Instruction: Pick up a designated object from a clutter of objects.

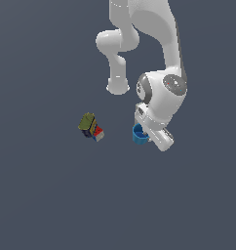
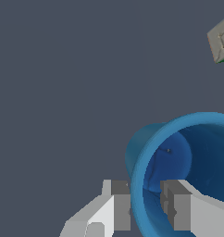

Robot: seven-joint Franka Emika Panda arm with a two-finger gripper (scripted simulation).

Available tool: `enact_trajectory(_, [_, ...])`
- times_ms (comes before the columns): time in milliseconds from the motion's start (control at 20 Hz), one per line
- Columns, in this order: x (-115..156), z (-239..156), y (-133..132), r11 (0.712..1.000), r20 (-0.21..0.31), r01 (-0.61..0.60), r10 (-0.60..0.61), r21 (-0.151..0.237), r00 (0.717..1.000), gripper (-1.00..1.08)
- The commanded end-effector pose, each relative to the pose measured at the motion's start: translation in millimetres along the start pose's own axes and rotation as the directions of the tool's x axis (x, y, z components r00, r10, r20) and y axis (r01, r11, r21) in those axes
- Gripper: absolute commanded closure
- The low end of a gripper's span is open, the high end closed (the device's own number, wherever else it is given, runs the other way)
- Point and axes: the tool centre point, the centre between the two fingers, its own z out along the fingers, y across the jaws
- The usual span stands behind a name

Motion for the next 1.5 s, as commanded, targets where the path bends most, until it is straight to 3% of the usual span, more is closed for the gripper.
enact_trajectory(0, [-3, -21, -4, 1.000, -0.001, 0.000, 0.000, 0.003, 1.000, 1.08])
enact_trajectory(950, [-30, -212, -38, 1.000, 0.000, 0.001, -0.001, 0.003, 1.000, 1.08])
enact_trajectory(1450, [-40, -291, -55, 1.000, 0.000, 0.000, 0.000, 0.002, 1.000, 1.08])
